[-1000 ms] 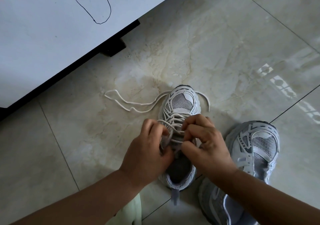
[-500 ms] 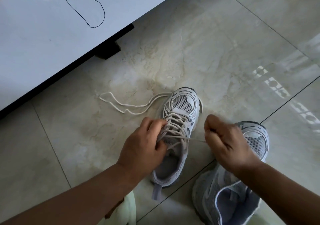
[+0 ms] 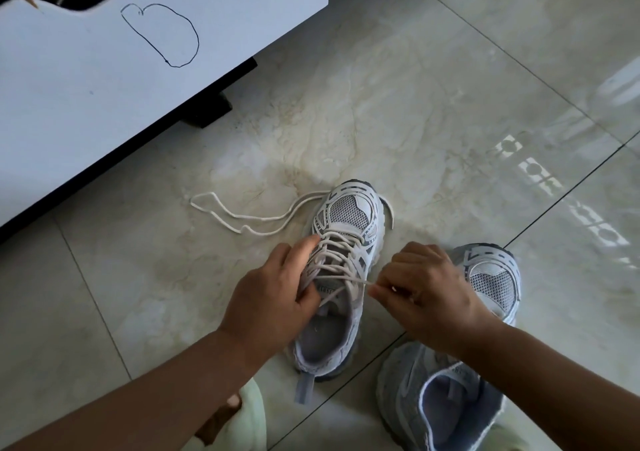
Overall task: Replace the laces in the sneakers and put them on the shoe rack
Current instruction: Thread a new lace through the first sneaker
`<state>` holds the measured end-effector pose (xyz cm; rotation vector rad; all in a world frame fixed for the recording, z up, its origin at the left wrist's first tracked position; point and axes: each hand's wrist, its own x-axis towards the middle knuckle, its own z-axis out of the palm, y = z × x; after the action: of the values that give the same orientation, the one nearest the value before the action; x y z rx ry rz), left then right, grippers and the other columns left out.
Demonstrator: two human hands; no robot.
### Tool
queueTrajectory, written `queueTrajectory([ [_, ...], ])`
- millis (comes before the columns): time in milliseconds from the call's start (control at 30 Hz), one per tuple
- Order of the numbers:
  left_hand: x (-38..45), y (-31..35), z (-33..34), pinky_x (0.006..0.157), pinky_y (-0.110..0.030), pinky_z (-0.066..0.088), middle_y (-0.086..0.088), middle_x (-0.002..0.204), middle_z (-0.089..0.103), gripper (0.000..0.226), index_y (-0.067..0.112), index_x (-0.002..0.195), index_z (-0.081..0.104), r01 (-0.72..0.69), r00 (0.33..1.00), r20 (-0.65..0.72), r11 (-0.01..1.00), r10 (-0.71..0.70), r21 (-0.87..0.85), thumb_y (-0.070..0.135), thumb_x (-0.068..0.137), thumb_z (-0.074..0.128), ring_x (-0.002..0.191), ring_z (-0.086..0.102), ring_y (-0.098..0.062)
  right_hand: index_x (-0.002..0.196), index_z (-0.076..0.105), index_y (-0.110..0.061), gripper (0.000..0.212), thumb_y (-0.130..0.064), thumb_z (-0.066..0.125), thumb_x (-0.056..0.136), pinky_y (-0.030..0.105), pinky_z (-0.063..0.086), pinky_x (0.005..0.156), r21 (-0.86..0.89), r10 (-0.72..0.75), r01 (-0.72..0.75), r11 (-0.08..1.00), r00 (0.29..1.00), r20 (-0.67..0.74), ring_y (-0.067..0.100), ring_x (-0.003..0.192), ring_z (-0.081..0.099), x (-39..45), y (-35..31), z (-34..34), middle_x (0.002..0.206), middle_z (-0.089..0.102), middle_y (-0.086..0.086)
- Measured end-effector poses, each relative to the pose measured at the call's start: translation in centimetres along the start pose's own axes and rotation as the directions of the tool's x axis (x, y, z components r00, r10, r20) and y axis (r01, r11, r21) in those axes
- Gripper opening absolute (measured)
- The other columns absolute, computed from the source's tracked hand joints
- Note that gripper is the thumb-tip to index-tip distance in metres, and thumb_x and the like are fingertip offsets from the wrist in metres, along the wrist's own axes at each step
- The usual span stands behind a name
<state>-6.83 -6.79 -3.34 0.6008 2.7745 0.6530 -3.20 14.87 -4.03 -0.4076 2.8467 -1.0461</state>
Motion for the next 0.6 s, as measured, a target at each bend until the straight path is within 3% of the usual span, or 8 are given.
queueTrajectory([
  [133,0.1,-0.1,0.1,0.046,-0.025,0.044,-0.001,0.086,0.058,0.058,0.022,0.127,0.050,0.020,0.999,0.029,1.000,-0.019,-0.005,0.025,0.070,0.057,0.054,0.059,-0.022,0.059,0.056,-0.016,0.026,-0.032,0.058,0.080,0.023,0.033,0.059,0.166,-0.003,0.002,0.986,1.000,0.006,0.006,0.061,0.042,0.5,-0.4,-0.4,0.066,0.041,-0.015],
  [267,0.0,-0.6,0.0,0.052,-0.026,0.048,0.002,0.093,0.058,0.053,0.024,0.126,0.052,-0.021,0.997,0.071,0.999,0.024,-0.039,0.037,0.075,0.045,0.064,0.062,-0.019,0.071,0.066,-0.017,0.031,-0.045,0.055,0.079,0.017,0.043,0.059,0.319,0.084,-0.110,0.941,0.992,0.095,0.006,0.067,0.055,0.3,-0.7,-0.8,0.071,0.056,-0.011],
  [367,0.1,-0.5,-0.3,0.053,-0.020,0.044,0.003,0.097,0.059,0.048,0.026,0.124,0.053,-0.049,0.997,0.060,0.999,0.050,-0.017,0.042,0.079,0.050,0.067,0.063,-0.015,0.084,0.068,-0.020,0.032,-0.049,0.056,0.080,0.019,0.046,0.060,0.355,0.174,-0.180,0.917,0.984,0.051,0.008,0.071,0.057,0.6,-1.2,-0.8,0.076,0.061,-0.009],
  [600,-0.4,-0.5,-0.5,0.045,-0.026,0.046,0.005,0.091,0.060,0.038,0.030,0.101,0.046,-0.080,0.994,0.080,0.997,0.080,0.001,0.023,0.067,0.062,0.059,0.061,-0.019,0.081,0.069,-0.015,0.004,-0.018,0.066,0.082,0.025,0.047,0.063,0.265,0.440,-0.404,0.875,0.893,-0.091,0.007,0.068,0.057,2.1,-0.1,-0.8,0.073,0.064,-0.005],
])
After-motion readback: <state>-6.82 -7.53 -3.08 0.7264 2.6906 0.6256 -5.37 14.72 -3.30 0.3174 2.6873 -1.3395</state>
